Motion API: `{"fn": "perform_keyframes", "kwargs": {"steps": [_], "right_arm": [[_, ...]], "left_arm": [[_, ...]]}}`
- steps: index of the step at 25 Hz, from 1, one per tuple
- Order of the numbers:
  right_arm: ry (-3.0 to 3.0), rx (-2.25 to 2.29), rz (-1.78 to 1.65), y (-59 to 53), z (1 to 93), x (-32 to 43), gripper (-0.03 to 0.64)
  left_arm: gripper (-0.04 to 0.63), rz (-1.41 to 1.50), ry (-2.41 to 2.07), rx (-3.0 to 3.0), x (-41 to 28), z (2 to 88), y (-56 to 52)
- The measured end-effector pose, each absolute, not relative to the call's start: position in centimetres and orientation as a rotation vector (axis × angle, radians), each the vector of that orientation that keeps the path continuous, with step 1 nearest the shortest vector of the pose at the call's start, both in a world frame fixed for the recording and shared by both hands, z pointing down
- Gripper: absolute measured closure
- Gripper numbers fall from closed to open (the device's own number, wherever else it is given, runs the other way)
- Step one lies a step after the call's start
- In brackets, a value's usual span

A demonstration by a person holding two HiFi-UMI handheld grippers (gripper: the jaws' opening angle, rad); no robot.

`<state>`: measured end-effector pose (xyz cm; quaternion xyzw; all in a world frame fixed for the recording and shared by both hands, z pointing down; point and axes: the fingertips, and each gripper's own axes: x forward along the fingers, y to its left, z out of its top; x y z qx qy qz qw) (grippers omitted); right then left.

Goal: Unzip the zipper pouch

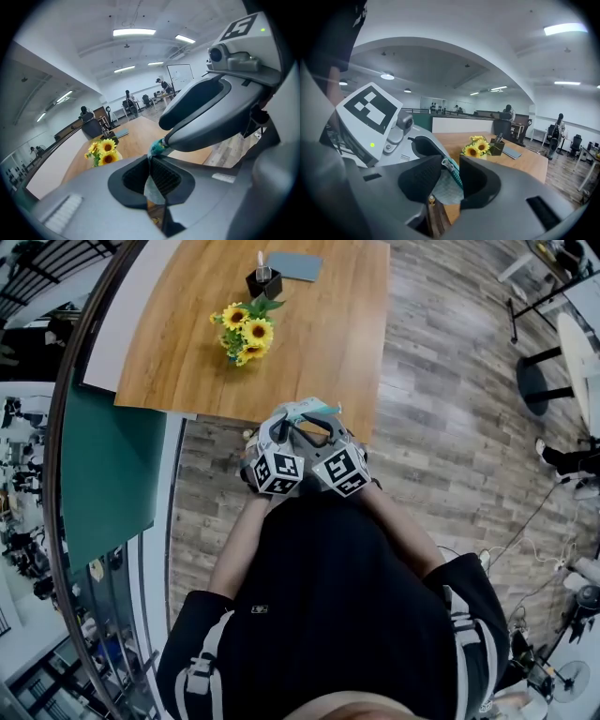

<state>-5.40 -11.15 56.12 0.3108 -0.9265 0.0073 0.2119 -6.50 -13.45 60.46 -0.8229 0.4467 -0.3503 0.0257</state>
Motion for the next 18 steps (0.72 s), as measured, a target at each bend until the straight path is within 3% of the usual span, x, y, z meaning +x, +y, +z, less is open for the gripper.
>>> {"fn": "perform_keyframes", "kwargs": {"steps": [10, 18], "right_arm": [[-2.592, 0.850, 0.041, -10.48, 56.45, -5.84, 0.569], [-2.621, 0.886, 0.150, -10.35, 56.64, -5.08, 0.578]], "left_arm": [[0.584, -1.082, 1.404, -2.528, -7.10, 60.36, -13.49], [0.584, -1.078, 1.432, -2.513, -7.21, 60.22, -13.11]]}}
